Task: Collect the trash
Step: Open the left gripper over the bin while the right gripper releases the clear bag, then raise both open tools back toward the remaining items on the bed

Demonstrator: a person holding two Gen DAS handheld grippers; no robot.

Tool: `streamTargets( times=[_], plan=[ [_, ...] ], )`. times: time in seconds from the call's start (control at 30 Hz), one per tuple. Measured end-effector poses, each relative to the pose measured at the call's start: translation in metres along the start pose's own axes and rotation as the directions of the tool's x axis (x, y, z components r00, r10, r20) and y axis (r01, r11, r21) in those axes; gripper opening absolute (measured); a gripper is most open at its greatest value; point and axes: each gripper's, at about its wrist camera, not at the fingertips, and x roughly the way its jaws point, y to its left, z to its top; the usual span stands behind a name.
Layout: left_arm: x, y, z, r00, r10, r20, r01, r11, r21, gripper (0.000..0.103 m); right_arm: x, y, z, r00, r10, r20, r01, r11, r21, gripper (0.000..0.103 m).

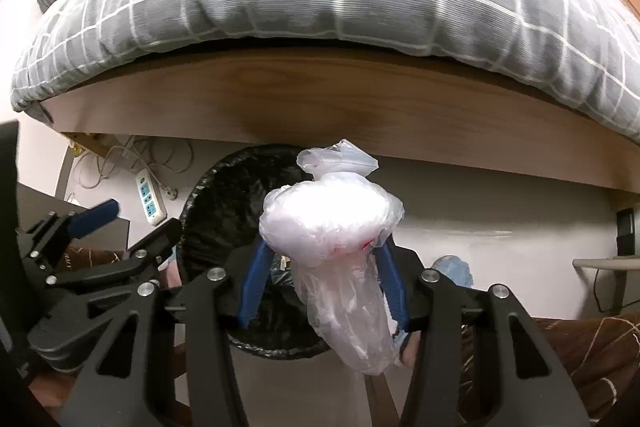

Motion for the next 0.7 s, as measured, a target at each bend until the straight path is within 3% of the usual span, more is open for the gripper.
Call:
streamTargets(
  times=[0.17,0.33,0.4,0.47,0.57,0.7],
  plan=[
    [-0.016,0.025,0.004,0.999,0.024,0.042,-0.022,0.998,-0.053,0.097,-0.006,0.013,0.006,1.0,0.007,0.014,-0.007,1.0,-0.015,0.049],
    [-0.027,0.046,0.008,0.998,0.033,0.059,-0.028,0.996,-0.08,0.097,-0.009,0.025,0.007,1.0,0.024,0.013,-0.023,0.999,-0.039,0.051],
    [-0.031,0.05,0.009,0.997,0.046,0.069,-0.041,0.996,-0.079,0.097,-0.011,0.028,0.007,0.999,0.037,0.012,-0.036,0.998,-0.045,0.056],
    [-0.035,0.055,0.011,0.995,0.045,0.084,-0.038,0.995,-0.087,0.097,-0.015,0.031,0.009,0.999,0.031,0.025,-0.03,0.998,-0.058,0.072],
    [-0.043,0.055,0.017,0.994,0.034,0.105,-0.026,0.996,-0.081,0.097,-0.023,0.029,0.013,0.998,0.019,0.06,-0.017,0.999,-0.046,0.082],
    [-0.051,0.053,0.027,0.991,0.043,0.129,-0.034,0.997,-0.07,0.097,-0.033,0.015,0.02,0.996,-0.017,0.088,0.018,1.0,-0.009,0.086]
  ],
)
